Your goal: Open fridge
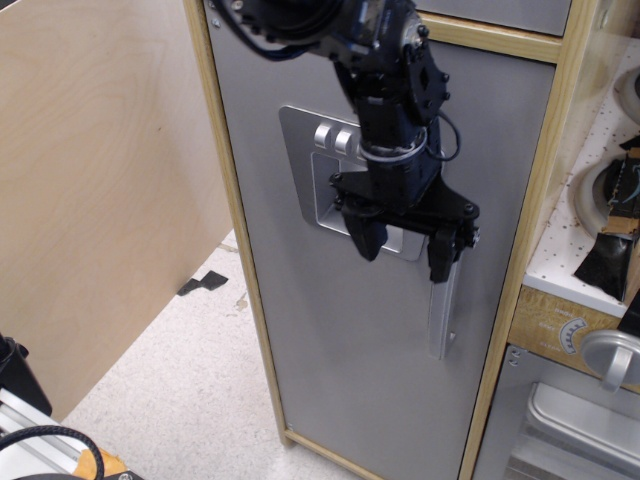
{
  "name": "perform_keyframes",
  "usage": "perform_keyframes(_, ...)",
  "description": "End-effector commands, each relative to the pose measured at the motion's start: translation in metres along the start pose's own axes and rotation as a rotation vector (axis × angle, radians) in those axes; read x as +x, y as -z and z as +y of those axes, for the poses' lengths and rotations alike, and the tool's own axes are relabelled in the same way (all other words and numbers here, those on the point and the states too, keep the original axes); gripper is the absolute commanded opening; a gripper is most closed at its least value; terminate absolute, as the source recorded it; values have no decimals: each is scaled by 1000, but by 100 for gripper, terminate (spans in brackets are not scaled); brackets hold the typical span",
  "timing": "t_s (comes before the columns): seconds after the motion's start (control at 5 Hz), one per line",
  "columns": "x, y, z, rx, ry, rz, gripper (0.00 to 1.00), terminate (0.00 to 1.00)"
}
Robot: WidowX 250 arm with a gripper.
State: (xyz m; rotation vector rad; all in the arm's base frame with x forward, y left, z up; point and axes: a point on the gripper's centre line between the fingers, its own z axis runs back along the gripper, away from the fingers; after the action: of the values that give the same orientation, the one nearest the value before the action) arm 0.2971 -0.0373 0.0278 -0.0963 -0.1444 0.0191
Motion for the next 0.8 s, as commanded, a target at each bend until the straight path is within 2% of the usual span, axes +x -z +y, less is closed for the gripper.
perform_keyframes(0.0, 36, 3, -16, 13, -52, -220, 100, 0)
perform_keyframes(0.4, 49, 22, -21, -30, -27, -276, 100, 0)
perform_keyframes(0.6, 48, 23, -17, -10, -5, -282, 0, 0)
